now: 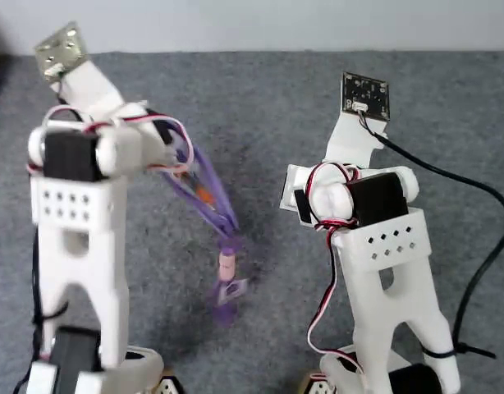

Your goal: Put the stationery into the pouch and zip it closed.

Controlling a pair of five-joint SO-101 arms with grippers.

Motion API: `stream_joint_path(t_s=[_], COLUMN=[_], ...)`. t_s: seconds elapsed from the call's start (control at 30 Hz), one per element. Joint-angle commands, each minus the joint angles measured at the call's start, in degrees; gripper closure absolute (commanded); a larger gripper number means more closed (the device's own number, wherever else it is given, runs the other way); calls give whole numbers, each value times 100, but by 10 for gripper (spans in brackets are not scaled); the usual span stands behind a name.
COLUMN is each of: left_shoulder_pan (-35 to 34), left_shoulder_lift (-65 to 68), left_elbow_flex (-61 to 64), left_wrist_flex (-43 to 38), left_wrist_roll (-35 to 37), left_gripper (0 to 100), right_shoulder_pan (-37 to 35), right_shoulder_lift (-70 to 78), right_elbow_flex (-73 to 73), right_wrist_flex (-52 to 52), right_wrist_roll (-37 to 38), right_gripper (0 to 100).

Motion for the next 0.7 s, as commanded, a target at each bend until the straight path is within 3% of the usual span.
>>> stream_joint_path(t_s=[0.0, 0.17, 0.37, 0.53, 0.67], left_shoulder_pan=[501, 527, 510, -18, -352], left_shoulder_lift=[-703, -360, 1002, 1925, 1996], left_elbow_flex=[-303, 259, 1332, 1051, 963], left_wrist_flex=[105, 79, 70, 88, 88], left_wrist_roll=[-123, -123, -105, 255, 255], left_gripper=[987, 987, 987, 987, 987], right_shoulder_pan=[321, 567, 259, -110, 48], right_shoulder_lift=[31, -4, -13, -13, -180], right_elbow_flex=[-246, -246, -273, -255, -255], right_wrist_flex=[40, 40, 171, 919, 910], right_wrist_roll=[-44, 0, 299, 1099, 2189], right_gripper=[894, 895, 895, 895, 895])
